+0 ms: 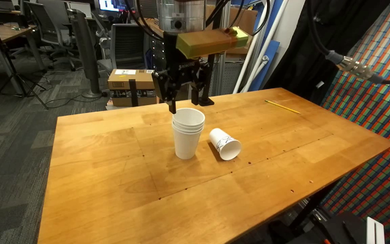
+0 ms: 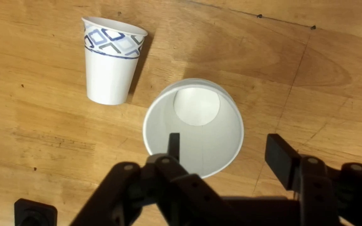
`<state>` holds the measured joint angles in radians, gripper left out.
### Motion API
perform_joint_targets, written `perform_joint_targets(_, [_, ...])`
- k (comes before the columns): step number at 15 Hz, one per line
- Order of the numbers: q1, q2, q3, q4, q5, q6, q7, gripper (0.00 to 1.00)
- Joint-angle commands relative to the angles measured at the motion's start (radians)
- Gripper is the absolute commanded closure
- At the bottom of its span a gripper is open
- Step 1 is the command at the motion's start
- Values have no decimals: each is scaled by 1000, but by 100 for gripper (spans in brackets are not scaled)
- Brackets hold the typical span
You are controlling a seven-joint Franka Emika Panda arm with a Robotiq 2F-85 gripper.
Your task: Pick up the cup and put it inside the other cups
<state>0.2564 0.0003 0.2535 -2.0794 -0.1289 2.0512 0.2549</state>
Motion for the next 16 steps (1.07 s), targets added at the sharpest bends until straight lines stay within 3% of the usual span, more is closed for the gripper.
perform_joint_targets(1, [-5,-7,-4,3,20,5,-22,0])
perform_joint_targets(9, [-74,-121,-82,-98,130,77,-8,0])
perform_joint_targets(10, [-57,-43,-60,-32,84,34,-1,0])
perform_joint_targets(16, [-81,-98,-76,-80,105,54,-1,0])
